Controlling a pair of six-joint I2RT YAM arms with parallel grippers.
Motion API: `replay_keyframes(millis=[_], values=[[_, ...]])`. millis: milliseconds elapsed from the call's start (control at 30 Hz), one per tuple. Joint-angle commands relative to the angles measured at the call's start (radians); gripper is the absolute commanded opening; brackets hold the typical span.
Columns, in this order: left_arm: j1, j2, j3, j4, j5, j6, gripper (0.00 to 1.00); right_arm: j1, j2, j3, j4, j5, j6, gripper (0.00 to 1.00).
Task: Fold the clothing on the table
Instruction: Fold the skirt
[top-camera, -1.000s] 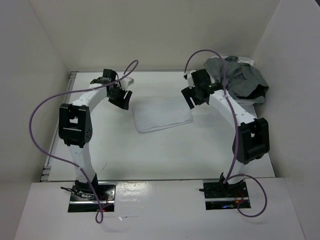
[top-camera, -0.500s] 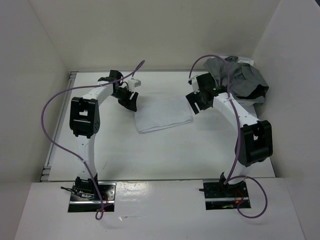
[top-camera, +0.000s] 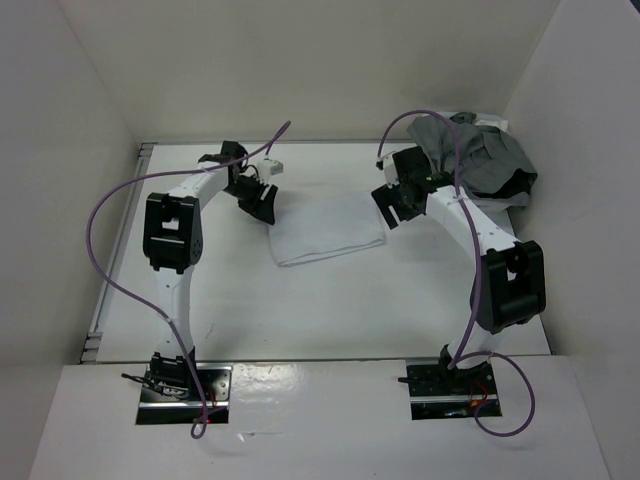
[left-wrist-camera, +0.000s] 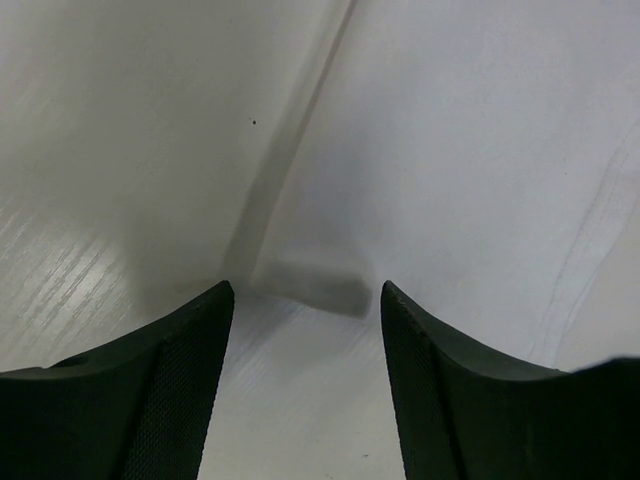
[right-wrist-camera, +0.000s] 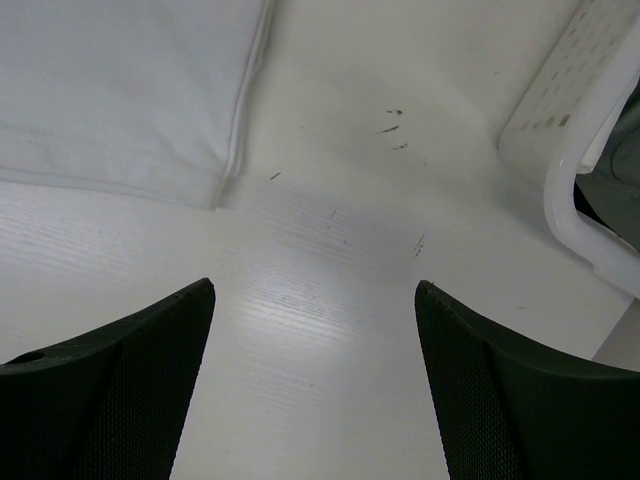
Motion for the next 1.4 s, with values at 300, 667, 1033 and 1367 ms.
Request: replay_keyframes(millis=[300,667,1033,1367], values=[[-0.067,0.058,0.025,-0.024,0.043,0.03,0.12,-0.005,-0.051,-0.035,-0.004,-0.033,0.004,0.85],[-0.037,-0.028,-0.107,0.057,-0.043,-0.11,0.0,-0.112,0.032,-0.075,0.044,-0.274,0.09,0.85],[-0.018,-0.103,-0.218,0.121,-0.054,-0.178,0.0,-0.143,0.211,0.004,0.084,-0.455,0.09,0.8],[-0.009,-0.131,-0.259,0.14,-0.063,-0.187,0.0,-0.143,0.288,0.044,0.113,-0.512,0.09,0.76]])
